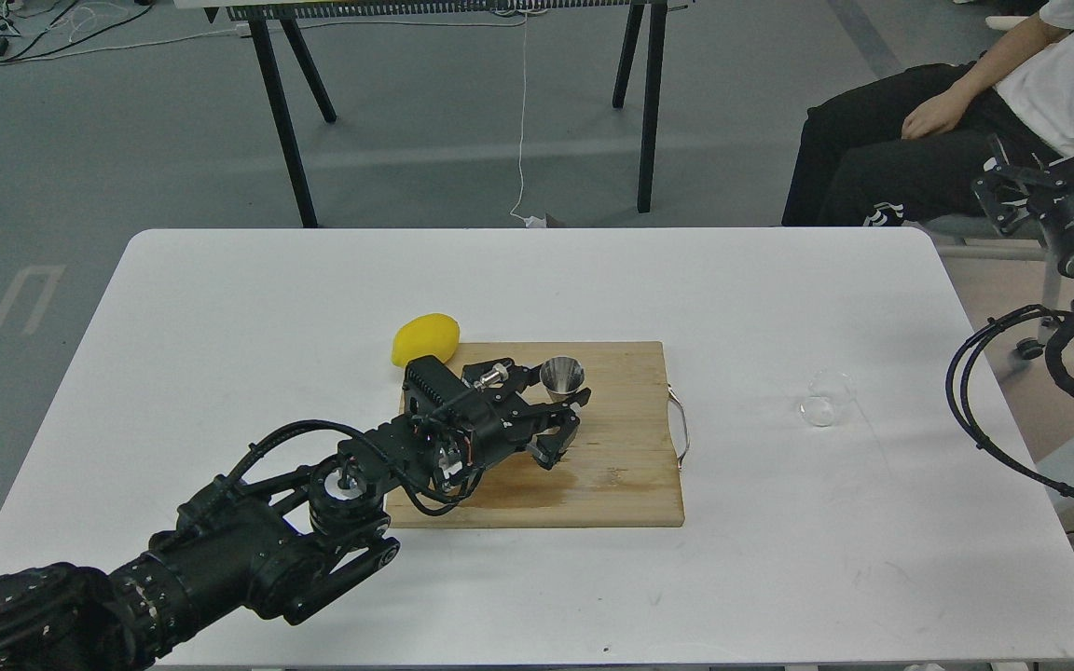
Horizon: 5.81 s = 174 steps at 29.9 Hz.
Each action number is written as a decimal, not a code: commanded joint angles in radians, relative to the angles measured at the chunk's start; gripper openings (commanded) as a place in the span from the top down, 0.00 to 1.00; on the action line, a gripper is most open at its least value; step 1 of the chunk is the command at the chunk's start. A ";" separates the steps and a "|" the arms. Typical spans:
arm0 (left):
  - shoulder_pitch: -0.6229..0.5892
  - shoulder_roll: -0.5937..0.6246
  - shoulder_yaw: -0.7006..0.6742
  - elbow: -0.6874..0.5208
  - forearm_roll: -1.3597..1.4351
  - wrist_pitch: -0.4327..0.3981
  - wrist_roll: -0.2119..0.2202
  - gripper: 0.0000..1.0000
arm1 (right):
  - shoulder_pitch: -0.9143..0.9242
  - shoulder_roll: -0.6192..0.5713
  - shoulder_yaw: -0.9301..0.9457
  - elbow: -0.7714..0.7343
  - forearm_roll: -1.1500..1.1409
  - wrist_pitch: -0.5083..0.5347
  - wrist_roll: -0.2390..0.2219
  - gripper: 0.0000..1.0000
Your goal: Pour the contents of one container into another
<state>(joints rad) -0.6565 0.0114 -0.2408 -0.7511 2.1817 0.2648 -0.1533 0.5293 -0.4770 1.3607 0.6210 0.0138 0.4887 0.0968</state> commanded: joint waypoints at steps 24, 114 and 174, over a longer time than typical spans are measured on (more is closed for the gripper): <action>0.055 0.358 -0.098 -0.408 0.000 -0.009 -0.019 0.20 | -0.002 -0.015 0.000 -0.001 0.000 0.000 -0.002 0.00; 0.048 0.387 -0.747 -0.077 -2.168 -0.630 -0.154 0.00 | -0.512 0.182 -0.077 0.410 0.469 -0.446 -0.181 0.04; 0.054 0.415 -0.739 -0.086 -2.165 -0.628 -0.154 0.00 | -0.356 0.262 -0.123 0.210 0.469 -0.407 -0.198 0.67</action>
<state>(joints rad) -0.6028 0.4238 -0.9811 -0.8376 0.0169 -0.3642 -0.3068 0.1802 -0.2088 1.2378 0.7913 0.4830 0.0803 -0.1009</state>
